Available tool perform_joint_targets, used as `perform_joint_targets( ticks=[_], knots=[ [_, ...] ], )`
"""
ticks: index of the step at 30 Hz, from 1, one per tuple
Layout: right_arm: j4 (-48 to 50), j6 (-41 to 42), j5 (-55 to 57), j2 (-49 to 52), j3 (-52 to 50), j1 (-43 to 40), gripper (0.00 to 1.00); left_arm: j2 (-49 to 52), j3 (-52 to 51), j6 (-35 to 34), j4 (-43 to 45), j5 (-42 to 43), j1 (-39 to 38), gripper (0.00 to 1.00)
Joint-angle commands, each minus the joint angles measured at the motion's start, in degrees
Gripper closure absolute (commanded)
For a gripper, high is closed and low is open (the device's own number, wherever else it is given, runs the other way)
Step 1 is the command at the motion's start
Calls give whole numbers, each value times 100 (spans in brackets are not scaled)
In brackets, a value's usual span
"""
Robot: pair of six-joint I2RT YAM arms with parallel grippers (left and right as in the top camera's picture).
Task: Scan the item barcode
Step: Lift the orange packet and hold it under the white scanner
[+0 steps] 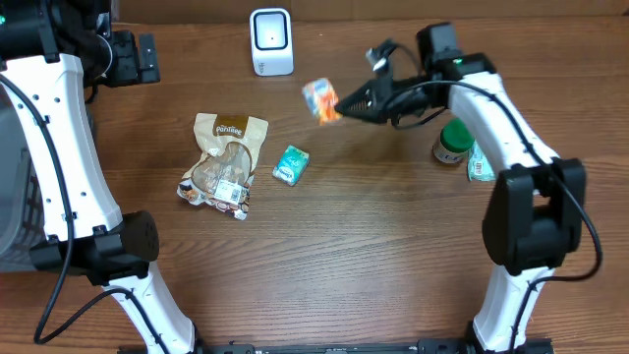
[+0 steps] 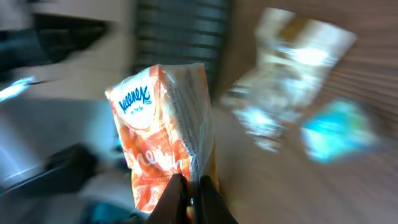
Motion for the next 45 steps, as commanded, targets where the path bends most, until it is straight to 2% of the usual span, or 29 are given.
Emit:
perform_joint_targets(
  ticks=[1, 7, 9, 21, 25, 29, 32, 38, 42, 45],
  knots=[
    [146, 509, -1517, -96, 85, -66, 96, 13, -11, 68, 4, 42, -4, 0],
    [597, 2487, -1517, -96, 87, -98, 96, 13, -11, 68, 4, 42, -4, 0],
    [647, 2857, -1517, -96, 87, -96, 96, 13, -11, 68, 4, 42, -4, 0],
    [1075, 2824, -1340, -96, 85, -96, 96, 13, -11, 68, 4, 42, -4, 0],
    [997, 2640, 166, -96, 85, -33, 96, 13, -11, 68, 4, 42, -4, 0],
    [476, 2299, 2323, -96, 87, 133, 96, 13, -11, 68, 4, 42, -4, 1],
    [81, 2105, 3331, -96, 205, 269, 96, 13, -11, 68, 4, 42, -4, 0],
    [-813, 2024, 5869, -96, 1482, 632, 96, 13, -11, 68, 4, 42, -4, 1],
    [-378, 1755, 7648, -96, 2188, 1010, 96, 13, -11, 68, 4, 42, -4, 0],
    [601, 872, 8791, -50, 2199, 1416, 96, 13, -11, 68, 4, 42, -4, 0]
  ],
)
